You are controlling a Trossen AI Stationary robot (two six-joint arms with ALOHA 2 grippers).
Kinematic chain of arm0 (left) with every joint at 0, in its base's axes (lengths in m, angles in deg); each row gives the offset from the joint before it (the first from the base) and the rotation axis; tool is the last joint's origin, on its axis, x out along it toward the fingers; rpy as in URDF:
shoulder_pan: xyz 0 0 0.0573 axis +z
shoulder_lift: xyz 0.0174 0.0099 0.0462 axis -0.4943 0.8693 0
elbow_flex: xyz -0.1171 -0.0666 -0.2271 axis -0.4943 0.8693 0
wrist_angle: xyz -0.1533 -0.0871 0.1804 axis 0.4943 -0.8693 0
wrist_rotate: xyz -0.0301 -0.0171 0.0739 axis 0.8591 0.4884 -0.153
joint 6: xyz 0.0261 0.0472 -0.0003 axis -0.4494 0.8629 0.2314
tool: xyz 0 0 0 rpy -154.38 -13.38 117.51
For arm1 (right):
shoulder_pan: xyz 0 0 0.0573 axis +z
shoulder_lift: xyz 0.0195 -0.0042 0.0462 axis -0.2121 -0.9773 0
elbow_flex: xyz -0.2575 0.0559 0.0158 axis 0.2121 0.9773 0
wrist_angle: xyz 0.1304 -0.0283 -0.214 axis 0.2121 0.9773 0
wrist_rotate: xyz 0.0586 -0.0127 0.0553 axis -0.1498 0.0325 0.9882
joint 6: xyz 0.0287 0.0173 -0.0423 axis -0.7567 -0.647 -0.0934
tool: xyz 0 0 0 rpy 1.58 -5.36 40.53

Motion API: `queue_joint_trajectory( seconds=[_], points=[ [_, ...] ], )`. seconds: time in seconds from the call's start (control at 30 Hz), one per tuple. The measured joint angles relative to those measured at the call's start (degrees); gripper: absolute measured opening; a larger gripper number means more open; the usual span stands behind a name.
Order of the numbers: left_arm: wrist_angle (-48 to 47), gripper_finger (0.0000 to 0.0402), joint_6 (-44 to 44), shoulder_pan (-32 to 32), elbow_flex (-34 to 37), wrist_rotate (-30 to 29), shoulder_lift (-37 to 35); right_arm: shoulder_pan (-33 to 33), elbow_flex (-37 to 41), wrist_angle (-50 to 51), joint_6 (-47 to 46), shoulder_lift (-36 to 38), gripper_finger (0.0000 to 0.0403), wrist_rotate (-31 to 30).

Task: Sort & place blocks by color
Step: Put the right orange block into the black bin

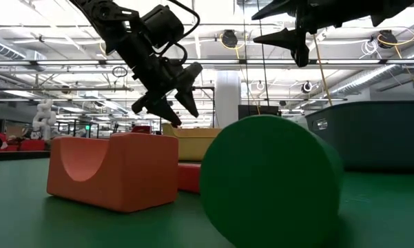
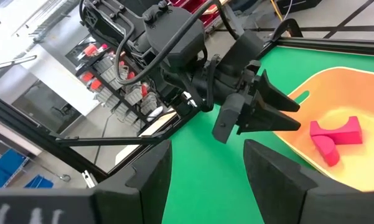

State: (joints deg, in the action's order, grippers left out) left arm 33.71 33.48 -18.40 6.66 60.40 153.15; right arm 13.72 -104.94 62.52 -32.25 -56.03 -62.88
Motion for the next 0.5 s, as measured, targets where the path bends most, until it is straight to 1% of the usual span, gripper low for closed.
queue_joint_trajectory(
  seconds=[0.1, 0.23, 0.3, 0.37, 0.5],
  points=[
    [0.5, 0.0249, -2.4, 0.0, 0.0, 2.9, -0.1, 0.0, 0.0, 0.1, 0.0, 0.0, 0.0189, 0.0],
    [7.6, 0.025, -4.4, -0.9, 0.0, 13.5, -0.1, 0.1, 0.0, 0.2, -1.4, 0.0, 0.0189, 0.4],
    [12.0, 0.025, -5.2, -2.7, 0.0, 18.0, -0.2, 0.1, 0.0, 0.2, -1.9, 0.0, 0.0189, 2.5],
    [15.5, 0.025, -5.8, -5.5, 0.0, 19.5, -0.2, 0.3, 0.0, 0.2, -2.0, 0.0, 0.0189, 4.7],
    [16.4, 0.025, -6.1, -12.5, 0.0, 19.6, -0.2, 2.7, 0.0, -0.7, -1.2, 0.0, 0.0189, 4.5]
  ],
)
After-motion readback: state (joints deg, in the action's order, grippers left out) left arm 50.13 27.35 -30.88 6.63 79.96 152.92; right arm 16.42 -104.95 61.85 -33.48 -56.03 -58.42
